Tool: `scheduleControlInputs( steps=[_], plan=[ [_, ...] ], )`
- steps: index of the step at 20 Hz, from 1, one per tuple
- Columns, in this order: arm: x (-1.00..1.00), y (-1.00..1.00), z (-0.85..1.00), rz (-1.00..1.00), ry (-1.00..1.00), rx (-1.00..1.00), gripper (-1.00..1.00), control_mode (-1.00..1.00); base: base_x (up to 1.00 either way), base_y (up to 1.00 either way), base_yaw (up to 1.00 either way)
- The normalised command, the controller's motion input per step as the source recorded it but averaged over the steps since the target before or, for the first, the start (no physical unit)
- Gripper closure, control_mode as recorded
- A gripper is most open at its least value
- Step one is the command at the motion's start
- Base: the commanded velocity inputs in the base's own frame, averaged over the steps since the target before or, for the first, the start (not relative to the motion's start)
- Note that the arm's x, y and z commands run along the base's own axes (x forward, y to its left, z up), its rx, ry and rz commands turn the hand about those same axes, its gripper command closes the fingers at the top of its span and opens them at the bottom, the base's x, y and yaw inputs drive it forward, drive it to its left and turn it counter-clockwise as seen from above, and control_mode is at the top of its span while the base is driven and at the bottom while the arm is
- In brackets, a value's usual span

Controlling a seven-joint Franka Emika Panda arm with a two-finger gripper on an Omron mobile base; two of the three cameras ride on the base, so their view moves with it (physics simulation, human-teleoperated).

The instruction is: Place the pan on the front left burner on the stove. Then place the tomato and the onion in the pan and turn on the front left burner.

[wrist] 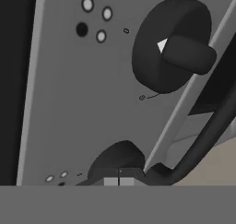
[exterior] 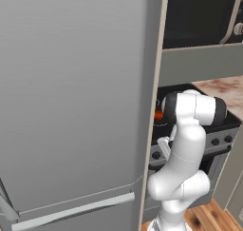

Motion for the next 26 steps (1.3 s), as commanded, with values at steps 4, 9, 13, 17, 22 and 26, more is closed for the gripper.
scheduleControlInputs(
  steps=[4, 9, 13, 17, 22, 26],
  plan=[
    [0.23, 0.23, -0.08, 0.0, 0.01, 0.0, 1.0, -1.0, 0.0, 0.0, 0.0],
    [0.23, 0.5, -0.06, 0.0, 0.02, 0.0, 1.0, -1.0, 0.0, 0.0, 0.0],
    [0.24, 0.6, -0.12, 0.0, 0.09, 0.0, 1.0, -1.0, 0.0, 0.0, 0.0],
    [0.23, 0.69, -0.15, 0.0, 0.12, 0.0, 1.0, -1.0, 0.0, 0.0, 0.0],
    [0.14, 0.87, -0.17, 0.02, 0.08, -0.1, 1.0, -1.0, 0.0, 0.0, 0.0],
    [0.04, 0.98, -0.26, 0.1, 0.0, -0.25, 1.0, -1.0, 0.0, 0.0, 0.0]
  ],
)
